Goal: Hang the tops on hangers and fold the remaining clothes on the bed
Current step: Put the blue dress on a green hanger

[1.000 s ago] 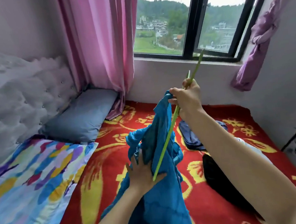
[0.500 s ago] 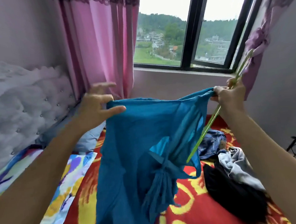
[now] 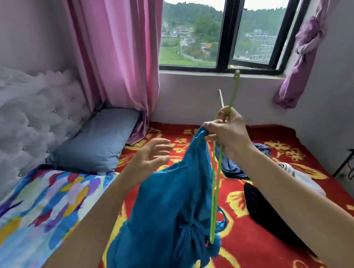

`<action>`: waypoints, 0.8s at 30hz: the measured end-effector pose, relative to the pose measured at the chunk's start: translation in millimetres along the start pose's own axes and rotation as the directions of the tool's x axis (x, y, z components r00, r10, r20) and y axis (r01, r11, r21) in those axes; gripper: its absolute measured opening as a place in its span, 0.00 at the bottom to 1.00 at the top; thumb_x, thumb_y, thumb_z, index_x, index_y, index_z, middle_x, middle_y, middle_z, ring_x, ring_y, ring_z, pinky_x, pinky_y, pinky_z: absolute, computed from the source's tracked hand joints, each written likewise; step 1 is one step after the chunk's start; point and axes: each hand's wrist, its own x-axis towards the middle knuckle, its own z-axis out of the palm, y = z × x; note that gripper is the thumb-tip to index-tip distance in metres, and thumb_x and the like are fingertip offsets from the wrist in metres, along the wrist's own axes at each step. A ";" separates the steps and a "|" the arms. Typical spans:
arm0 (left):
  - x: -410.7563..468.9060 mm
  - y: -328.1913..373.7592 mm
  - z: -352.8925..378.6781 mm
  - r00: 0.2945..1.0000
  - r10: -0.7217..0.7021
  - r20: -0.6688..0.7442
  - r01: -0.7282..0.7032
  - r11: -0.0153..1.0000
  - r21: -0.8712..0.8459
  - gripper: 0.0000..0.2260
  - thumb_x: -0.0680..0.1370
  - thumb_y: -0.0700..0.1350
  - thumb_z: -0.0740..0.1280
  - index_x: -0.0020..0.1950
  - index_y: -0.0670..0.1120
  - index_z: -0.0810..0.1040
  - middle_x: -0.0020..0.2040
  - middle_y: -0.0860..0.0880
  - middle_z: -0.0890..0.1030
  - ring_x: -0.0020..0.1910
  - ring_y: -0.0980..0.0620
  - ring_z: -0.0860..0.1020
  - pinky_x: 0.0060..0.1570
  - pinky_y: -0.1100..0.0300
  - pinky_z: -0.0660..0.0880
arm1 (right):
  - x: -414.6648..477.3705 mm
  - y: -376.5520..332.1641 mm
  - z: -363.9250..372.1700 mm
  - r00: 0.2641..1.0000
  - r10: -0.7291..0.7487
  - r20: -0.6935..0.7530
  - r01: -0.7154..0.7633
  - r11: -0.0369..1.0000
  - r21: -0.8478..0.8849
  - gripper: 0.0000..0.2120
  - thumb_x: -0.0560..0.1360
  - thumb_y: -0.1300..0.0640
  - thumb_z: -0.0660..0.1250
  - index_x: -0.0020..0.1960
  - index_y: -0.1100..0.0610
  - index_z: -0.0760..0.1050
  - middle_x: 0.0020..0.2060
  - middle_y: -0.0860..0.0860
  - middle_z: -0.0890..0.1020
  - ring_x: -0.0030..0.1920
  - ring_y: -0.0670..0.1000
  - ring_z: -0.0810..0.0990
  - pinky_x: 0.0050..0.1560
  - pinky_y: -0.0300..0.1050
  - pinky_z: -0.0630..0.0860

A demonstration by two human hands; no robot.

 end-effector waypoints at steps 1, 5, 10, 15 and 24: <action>1.5 3.3 10.6 0.999 -0.013 0.031 0.016 0.994 -0.108 0.17 0.67 0.50 0.69 0.54 0.48 0.75 0.50 0.50 0.82 0.50 0.57 0.80 0.52 0.65 0.74 | -3.4 2.9 7.5 1.000 -0.008 0.025 0.008 1.000 -0.019 0.18 0.71 0.76 0.64 0.39 0.56 0.61 0.30 0.54 0.71 0.23 0.44 0.75 0.23 0.34 0.74; 2.9 10.6 43.5 0.999 -0.045 0.017 0.047 0.984 -0.173 0.07 0.75 0.44 0.68 0.51 0.43 0.75 0.35 0.49 0.81 0.34 0.54 0.78 0.39 0.65 0.74 | -15.5 19.3 26.3 0.994 -0.030 0.102 0.035 0.998 -0.048 0.19 0.71 0.75 0.64 0.39 0.56 0.60 0.30 0.55 0.73 0.25 0.45 0.77 0.25 0.35 0.74; -2.7 10.7 35.6 0.949 -0.208 -0.238 0.134 0.946 -0.294 0.10 0.79 0.39 0.61 0.38 0.42 0.76 0.17 0.51 0.65 0.16 0.56 0.62 0.19 0.65 0.61 | -16.1 34.8 9.4 0.993 0.009 0.117 -0.005 0.999 -0.036 0.17 0.75 0.67 0.66 0.40 0.54 0.59 0.33 0.55 0.76 0.25 0.47 0.78 0.24 0.38 0.74; -5.0 24.4 5.1 0.917 -0.243 -0.315 0.140 0.938 -0.316 0.16 0.80 0.44 0.62 0.33 0.45 0.79 0.21 0.50 0.71 0.19 0.55 0.67 0.19 0.67 0.64 | -36.4 99.5 -17.3 0.931 0.263 0.254 -0.147 0.906 -0.398 0.17 0.72 0.57 0.71 0.42 0.52 0.61 0.47 0.56 0.78 0.41 0.50 0.79 0.37 0.43 0.77; 6.2 50.0 -23.7 0.935 -0.201 -0.292 -0.015 0.801 -0.599 0.18 0.81 0.39 0.55 0.40 0.46 0.83 0.35 0.48 0.83 0.32 0.52 0.80 0.35 0.60 0.78 | -86.2 168.1 33.8 0.927 0.304 0.220 -0.122 0.799 -0.589 0.26 0.68 0.46 0.74 0.49 0.55 0.60 0.48 0.50 0.75 0.50 0.55 0.78 0.49 0.49 0.73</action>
